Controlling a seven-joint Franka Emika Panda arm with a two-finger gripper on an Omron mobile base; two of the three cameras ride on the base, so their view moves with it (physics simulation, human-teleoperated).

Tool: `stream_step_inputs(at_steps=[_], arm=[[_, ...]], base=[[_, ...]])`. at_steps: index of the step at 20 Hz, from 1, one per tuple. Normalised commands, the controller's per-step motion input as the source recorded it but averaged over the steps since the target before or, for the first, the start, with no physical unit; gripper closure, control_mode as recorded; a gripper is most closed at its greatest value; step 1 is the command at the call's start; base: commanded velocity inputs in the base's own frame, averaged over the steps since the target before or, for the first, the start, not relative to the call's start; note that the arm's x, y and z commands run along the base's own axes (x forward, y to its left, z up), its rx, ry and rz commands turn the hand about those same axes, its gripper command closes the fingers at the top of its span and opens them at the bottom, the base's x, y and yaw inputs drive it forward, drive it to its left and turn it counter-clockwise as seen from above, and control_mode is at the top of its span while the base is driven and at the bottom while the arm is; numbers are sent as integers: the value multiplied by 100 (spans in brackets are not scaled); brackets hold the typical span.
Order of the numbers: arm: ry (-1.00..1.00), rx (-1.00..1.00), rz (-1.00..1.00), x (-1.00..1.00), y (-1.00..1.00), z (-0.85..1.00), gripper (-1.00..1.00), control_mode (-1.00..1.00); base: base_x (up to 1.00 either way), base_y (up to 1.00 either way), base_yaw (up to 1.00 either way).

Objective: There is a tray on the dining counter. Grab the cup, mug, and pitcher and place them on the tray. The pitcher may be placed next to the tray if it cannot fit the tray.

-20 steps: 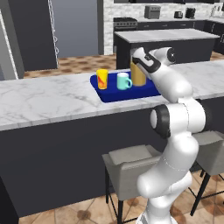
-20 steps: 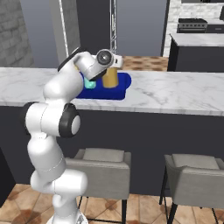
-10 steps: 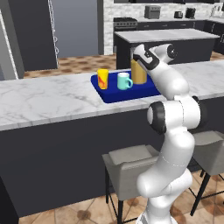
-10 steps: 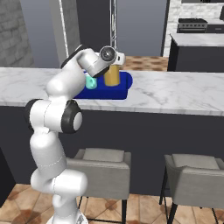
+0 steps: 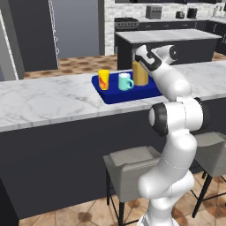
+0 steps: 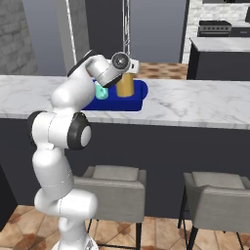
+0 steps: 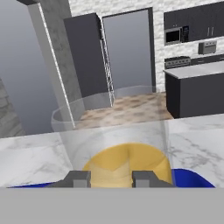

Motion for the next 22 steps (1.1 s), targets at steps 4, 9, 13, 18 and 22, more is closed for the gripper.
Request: stream_step_inputs(at_steps=[4, 9, 13, 18, 22], arm=[[0, 0, 0, 0, 0, 0, 100, -100], [0, 0, 0, 2, 0, 0, 100, -100], [0, 0, 0, 0, 0, 0, -100, -100], [0, 0, 0, 0, 0, 0, -100, -100], [0, 0, 0, 0, 0, 0, -100, -100]], base=[[0, 0, 0], [0, 0, 0], [0, 0, 0], [0, 0, 0], [0, 0, 0]])
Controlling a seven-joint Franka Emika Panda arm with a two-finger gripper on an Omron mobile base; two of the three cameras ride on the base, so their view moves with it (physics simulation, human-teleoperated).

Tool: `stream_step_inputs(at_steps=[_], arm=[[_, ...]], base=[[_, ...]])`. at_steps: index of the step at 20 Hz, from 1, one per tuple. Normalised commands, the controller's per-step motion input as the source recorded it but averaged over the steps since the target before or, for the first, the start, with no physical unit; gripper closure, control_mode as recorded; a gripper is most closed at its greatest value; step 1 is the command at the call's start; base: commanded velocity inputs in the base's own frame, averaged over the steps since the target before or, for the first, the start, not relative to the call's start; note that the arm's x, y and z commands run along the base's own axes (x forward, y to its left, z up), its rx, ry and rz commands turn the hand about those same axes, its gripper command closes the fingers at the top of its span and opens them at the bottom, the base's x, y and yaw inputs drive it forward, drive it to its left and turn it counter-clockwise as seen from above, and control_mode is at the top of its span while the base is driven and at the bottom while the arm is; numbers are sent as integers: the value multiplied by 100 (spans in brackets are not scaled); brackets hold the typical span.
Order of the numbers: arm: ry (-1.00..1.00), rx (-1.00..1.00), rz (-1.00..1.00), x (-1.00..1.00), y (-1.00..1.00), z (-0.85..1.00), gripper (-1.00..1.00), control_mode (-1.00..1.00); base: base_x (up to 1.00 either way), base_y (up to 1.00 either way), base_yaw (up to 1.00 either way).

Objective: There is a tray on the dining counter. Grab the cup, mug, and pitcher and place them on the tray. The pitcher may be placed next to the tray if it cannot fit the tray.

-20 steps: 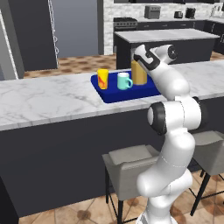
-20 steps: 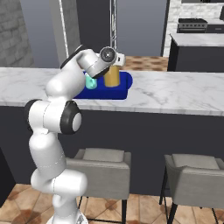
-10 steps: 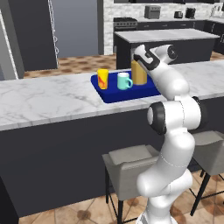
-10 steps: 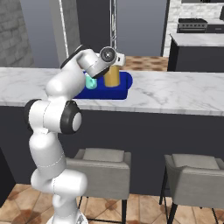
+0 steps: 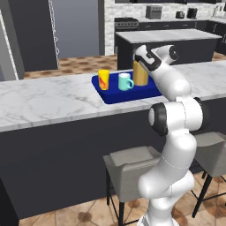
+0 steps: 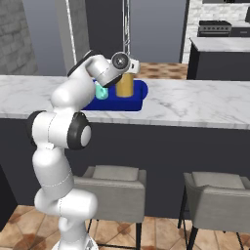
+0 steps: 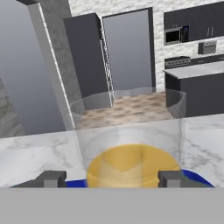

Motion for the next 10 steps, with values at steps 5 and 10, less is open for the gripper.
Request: stream_step_inputs(at_steps=[5, 10], arm=[[0, 0, 0, 0, 0, 0, -100, -100], [0, 0, 0, 0, -6, -1, -100, -100]], base=[[0, 0, 0], [0, 0, 0]])
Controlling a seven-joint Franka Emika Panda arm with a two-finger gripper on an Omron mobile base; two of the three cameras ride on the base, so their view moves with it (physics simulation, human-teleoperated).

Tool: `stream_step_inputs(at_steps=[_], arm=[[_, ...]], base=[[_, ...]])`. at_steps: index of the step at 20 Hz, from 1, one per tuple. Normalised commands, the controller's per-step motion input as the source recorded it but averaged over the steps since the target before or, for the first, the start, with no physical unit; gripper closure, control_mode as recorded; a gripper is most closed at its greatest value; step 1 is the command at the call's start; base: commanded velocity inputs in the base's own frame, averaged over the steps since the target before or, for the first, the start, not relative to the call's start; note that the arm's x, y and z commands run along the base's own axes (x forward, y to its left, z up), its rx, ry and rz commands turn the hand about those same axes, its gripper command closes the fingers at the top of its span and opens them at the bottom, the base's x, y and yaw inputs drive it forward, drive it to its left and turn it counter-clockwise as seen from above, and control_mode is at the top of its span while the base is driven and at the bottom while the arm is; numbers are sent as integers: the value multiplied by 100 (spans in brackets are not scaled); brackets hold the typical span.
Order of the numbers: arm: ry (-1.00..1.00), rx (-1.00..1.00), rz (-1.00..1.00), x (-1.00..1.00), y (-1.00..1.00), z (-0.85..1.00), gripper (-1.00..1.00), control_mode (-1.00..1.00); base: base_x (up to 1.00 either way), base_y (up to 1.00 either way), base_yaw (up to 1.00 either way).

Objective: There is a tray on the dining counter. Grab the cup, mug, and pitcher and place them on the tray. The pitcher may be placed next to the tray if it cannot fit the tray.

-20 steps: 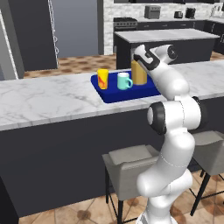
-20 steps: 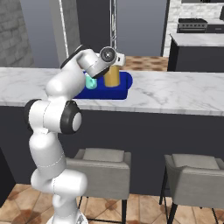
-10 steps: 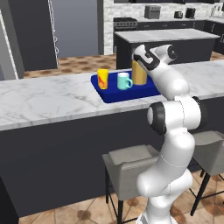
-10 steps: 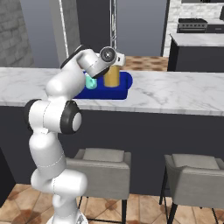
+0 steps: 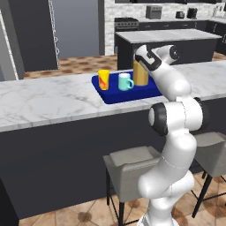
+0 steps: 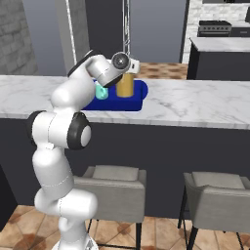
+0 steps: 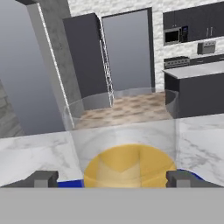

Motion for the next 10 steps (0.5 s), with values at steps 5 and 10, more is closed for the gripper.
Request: stream_step_inputs(at_steps=[5, 10], arm=[[-6, 0, -1, -2, -26, -12, -100, -100], [-6, -1, -2, -14, -6, -13, -100, -100]], base=[[0, 0, 0], [0, 0, 0]])
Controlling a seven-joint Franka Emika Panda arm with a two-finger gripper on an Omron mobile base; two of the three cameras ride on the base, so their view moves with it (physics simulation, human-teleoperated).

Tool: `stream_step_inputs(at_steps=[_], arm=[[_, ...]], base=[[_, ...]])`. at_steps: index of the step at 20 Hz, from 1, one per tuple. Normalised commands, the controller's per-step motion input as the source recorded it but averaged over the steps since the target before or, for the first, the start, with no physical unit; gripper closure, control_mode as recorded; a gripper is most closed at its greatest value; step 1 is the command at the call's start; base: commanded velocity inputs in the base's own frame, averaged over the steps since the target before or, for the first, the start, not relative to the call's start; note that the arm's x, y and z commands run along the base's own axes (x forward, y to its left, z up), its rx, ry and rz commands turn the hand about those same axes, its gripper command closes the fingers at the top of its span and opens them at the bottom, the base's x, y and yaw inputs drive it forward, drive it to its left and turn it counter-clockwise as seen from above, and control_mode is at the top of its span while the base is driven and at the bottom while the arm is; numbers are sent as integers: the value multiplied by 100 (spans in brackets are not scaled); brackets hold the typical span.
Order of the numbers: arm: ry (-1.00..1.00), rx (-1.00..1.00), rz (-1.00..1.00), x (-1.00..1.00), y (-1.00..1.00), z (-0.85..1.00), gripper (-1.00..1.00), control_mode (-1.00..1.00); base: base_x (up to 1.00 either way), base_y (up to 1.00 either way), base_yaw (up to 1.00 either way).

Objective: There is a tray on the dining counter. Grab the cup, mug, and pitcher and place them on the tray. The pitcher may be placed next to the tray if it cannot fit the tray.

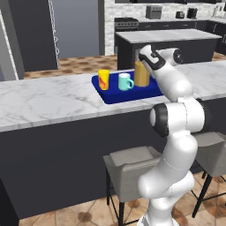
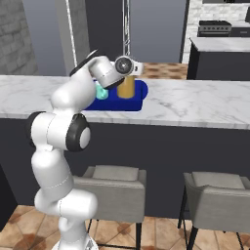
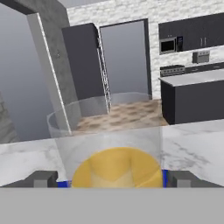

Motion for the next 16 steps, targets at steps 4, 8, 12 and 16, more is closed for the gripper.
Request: stream_step_inputs(at_steps=[4, 8, 12, 16], arm=[[-5, -4, 0, -20, 0, -3, -100, -100], [-4, -4, 0, -2, 0, 0, -100, -100], [-3, -2, 0, 0, -10, 0, -100, -100], [-4, -1, 0, 0, -26, 0, -100, -100]], base=[[0, 0, 0], [0, 0, 0], [0, 0, 0], [0, 0, 0]])
